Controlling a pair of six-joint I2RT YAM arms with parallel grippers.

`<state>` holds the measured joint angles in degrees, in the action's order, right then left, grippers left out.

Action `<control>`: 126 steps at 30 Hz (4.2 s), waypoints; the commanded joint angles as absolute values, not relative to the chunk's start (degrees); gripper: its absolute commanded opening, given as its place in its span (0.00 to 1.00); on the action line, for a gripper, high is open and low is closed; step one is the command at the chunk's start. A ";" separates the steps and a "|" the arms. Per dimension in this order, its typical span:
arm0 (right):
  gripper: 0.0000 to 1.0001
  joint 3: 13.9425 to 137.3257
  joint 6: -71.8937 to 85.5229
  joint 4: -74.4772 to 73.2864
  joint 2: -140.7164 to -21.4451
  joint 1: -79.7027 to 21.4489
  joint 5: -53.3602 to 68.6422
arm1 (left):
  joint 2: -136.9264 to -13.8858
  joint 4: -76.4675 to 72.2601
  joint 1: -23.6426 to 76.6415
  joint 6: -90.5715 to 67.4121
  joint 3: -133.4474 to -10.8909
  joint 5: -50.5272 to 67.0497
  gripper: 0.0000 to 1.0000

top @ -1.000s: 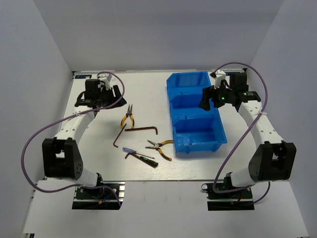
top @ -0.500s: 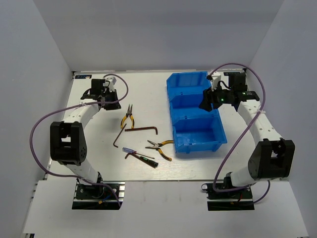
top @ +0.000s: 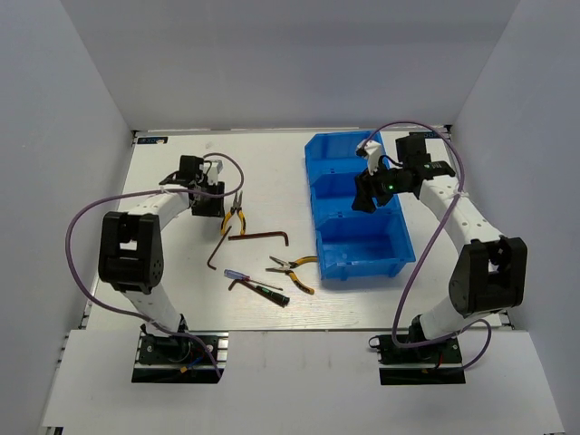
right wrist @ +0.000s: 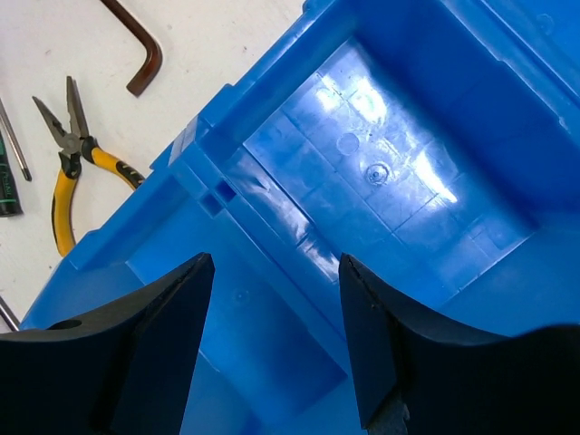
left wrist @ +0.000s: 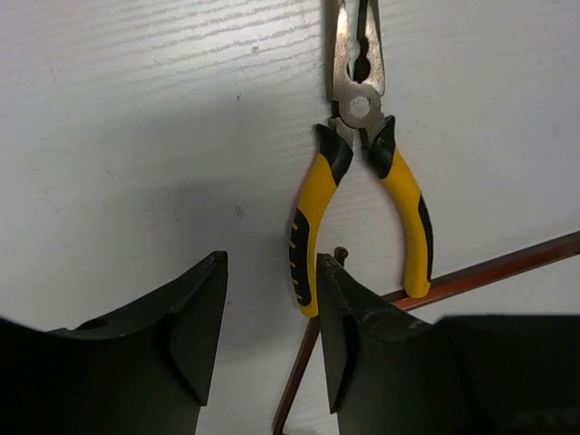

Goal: Sort the tools into containers

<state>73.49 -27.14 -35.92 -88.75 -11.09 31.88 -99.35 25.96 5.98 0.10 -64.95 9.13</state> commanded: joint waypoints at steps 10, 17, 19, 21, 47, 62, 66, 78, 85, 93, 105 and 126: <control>0.64 72.51 -27.60 -36.30 -87.37 -12.04 30.50 | -106.34 27.69 8.53 3.34 -69.35 7.38 0.55; 0.65 71.11 -27.42 -36.30 -86.93 -12.04 30.50 | -110.03 27.16 10.11 3.34 -69.35 4.50 0.46; 0.65 71.02 -27.25 -36.30 -86.84 -12.13 30.50 | -111.09 27.68 10.81 3.34 -69.35 2.13 0.34; 0.65 71.02 -26.90 -36.30 -86.75 -12.04 30.41 | -112.49 27.69 11.34 3.34 -69.35 0.62 0.22; 0.00 62.32 -19.87 -22.68 -79.46 -11.51 18.29 | -127.52 -0.17 21.96 -28.91 -113.20 29.97 0.00; 0.00 58.80 -18.28 -22.33 -77.34 -10.90 19.07 | -134.91 -5.11 30.23 -31.90 -120.67 15.38 0.00; 0.00 58.36 -18.55 -22.06 -77.26 -10.55 19.16 | -137.71 -1.85 30.23 -31.38 -122.60 14.77 0.00; 0.00 58.10 -18.54 -21.53 -77.70 -10.46 19.95 | -142.29 3.77 30.76 -30.32 -127.00 19.16 0.27; 0.60 62.55 -26.77 -26.59 -80.24 -11.07 35.60 | -131.16 8.51 30.76 -23.83 -120.78 15.04 0.56; 0.72 76.28 -55.54 -44.73 -95.17 -21.52 46.94 | -95.14 21.52 29.44 -17.13 -83.10 -7.36 0.76; 0.48 75.32 -58.45 -40.52 -102.74 -37.34 39.38 | -60.39 31.90 29.44 -35.16 -48.79 -13.36 0.65; 0.29 68.91 -56.24 -23.82 -112.50 -46.84 20.74 | -55.20 40.16 29.44 -38.31 -47.64 -13.62 0.65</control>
<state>70.39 -55.24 -25.28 -109.67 -45.98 25.15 -57.95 37.93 29.36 -36.99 -47.22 -12.71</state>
